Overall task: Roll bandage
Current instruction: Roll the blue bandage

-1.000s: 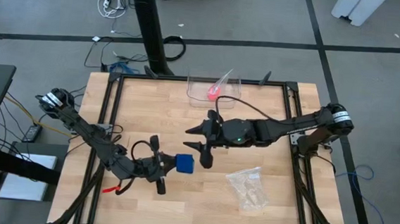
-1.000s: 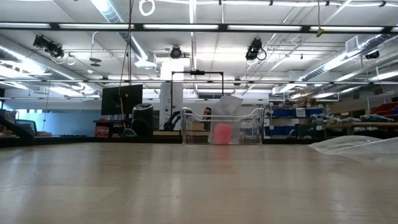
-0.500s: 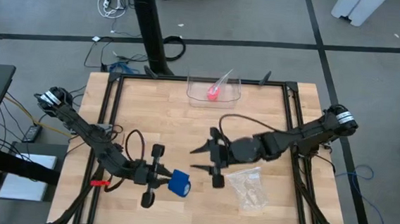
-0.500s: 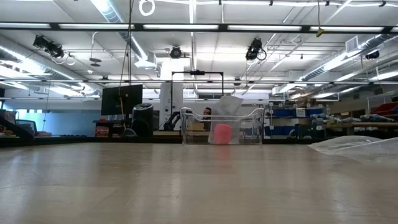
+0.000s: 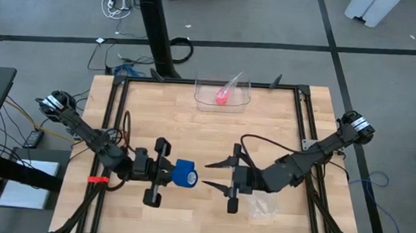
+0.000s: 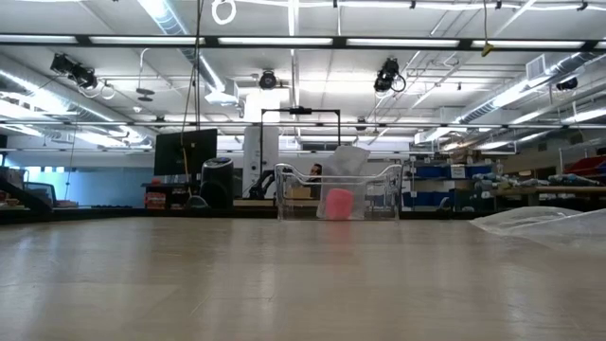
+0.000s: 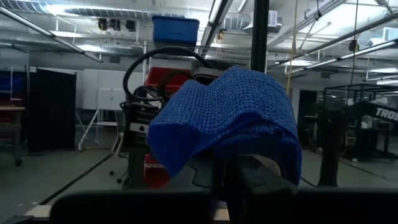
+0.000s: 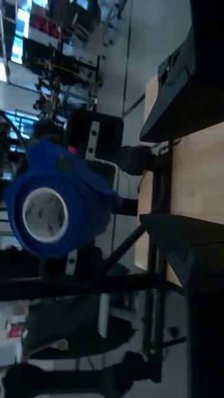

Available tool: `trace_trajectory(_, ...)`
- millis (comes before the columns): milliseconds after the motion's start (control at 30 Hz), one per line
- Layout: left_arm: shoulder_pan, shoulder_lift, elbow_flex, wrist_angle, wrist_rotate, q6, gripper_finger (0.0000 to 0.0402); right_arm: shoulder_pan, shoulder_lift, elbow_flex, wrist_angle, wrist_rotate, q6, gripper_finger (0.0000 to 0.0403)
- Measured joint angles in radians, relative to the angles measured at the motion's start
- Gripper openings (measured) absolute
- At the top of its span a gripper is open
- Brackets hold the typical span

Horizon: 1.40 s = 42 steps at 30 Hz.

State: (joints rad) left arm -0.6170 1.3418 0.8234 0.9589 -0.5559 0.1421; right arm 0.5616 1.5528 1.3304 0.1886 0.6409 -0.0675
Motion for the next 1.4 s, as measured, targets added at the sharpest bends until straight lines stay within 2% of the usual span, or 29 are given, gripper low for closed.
trace_trajectory(200,0.016,0.000,0.000,0.010,0.001,0.008,0.0018,-0.039,0.000,0.000,0.027,-0.012,0.018,0.0199)
trace_trajectory(433,0.022,0.001,-0.001,0.022,0.001,0.037,0.0018,-0.074,0.000,0.000,0.046,-0.124,0.049,0.0193)
trace_trajectory(733,0.044,0.001,-0.001,0.034,0.003,0.049,0.0018,-0.094,0.000,0.000,0.071,-0.185,0.046,0.0163)
trace_trajectory(1033,0.069,0.001,-0.001,0.039,0.020,0.056,0.0018,-0.123,0.000,0.000,0.066,-0.192,0.060,0.0152)
trace_trajectory(1167,0.074,0.001,-0.001,0.042,0.035,0.056,0.0018,-0.144,0.000,0.000,0.062,-0.207,0.075,0.0119)
trace_trajectory(1400,0.074,0.002,-0.001,0.042,0.038,0.057,0.0018,-0.164,0.000,0.000,0.034,-0.216,0.073,0.0010)
